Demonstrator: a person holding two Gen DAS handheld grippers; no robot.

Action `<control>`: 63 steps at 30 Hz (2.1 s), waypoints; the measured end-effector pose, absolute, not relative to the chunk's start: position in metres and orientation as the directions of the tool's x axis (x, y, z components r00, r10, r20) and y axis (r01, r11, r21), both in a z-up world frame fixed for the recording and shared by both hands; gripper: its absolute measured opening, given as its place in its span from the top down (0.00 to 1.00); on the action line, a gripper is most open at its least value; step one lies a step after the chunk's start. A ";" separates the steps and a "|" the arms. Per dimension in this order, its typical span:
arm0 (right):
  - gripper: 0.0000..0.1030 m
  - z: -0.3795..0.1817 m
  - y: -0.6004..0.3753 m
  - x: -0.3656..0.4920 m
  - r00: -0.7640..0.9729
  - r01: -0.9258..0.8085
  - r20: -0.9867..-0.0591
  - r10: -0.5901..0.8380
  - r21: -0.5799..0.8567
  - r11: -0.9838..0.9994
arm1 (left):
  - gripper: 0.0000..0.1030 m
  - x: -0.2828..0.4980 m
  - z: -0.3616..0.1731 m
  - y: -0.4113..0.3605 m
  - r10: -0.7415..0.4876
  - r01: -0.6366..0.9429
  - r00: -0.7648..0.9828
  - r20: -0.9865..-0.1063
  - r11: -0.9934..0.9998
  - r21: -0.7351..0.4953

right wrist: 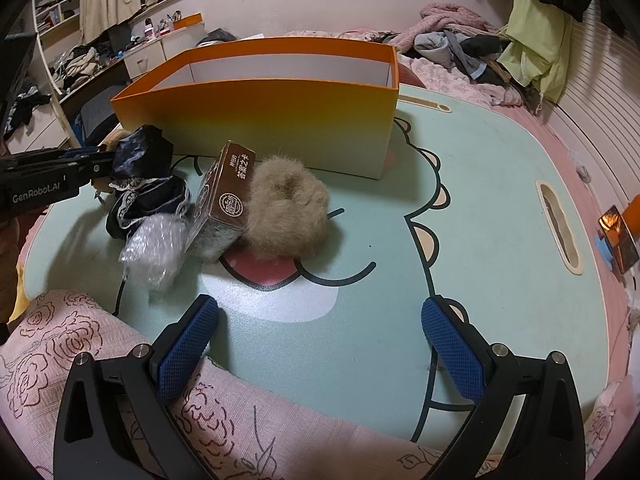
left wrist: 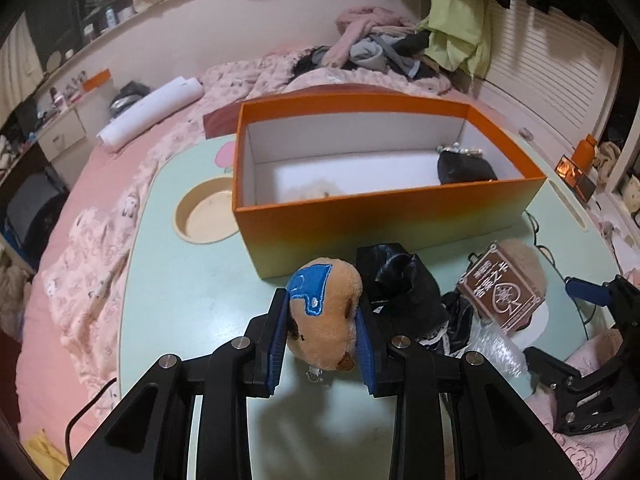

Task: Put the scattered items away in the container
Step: 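Lift the teddy bear out and set it beside the black cloth, open left gripper, then reach the right gripper into the box and grasp the white fluffy pompom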

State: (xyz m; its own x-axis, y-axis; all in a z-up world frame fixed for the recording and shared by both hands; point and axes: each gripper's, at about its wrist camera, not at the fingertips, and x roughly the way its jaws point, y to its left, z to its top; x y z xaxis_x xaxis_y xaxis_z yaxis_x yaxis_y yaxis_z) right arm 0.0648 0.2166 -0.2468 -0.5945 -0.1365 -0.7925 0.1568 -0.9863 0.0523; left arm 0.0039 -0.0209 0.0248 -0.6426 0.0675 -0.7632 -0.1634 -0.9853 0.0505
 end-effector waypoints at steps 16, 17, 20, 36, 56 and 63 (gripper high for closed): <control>0.02 -0.247 0.217 0.065 -0.597 0.157 -0.790 -0.137 0.052 -0.986 | 0.16 0.044 0.043 -0.031 0.044 -0.141 -0.680 -0.732 -0.987 0.072; 0.02 -0.247 0.218 0.066 -0.597 0.157 -0.790 -0.137 0.052 -0.986 | 0.16 0.048 0.039 -0.032 0.025 -0.132 -0.675 -0.737 -0.987 0.087; 0.02 -0.247 0.218 0.066 -0.597 0.158 -0.790 -0.137 0.052 -0.986 | 0.16 0.059 0.026 -0.033 -0.002 -0.118 -0.653 -0.757 -0.988 0.104; 0.02 -0.247 0.218 0.066 -0.599 0.157 -0.789 -0.135 0.050 -0.986 | 0.00 0.052 -0.015 -0.024 0.025 -0.133 -0.615 -0.788 -0.989 0.072; 0.38 -0.147 0.171 -0.059 -0.320 0.371 -0.781 -0.536 0.417 -0.830 | 0.00 0.052 -0.014 -0.024 0.026 -0.132 -0.617 -0.787 -0.989 0.070; 0.40 -0.200 0.126 -0.130 -0.141 0.300 -0.835 -0.532 0.475 -0.827 | 0.00 0.052 -0.014 -0.023 0.027 -0.132 -0.619 -0.785 -0.989 0.070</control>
State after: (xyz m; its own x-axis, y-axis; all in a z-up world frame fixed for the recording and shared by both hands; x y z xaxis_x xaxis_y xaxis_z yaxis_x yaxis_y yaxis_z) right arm -0.1297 0.1263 -0.1996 -0.1415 -0.5315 -0.8351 0.3003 -0.8269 0.4754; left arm 0.0520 -0.0229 -0.0139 -0.6186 0.0269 -0.7852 -0.1321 -0.9888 0.0701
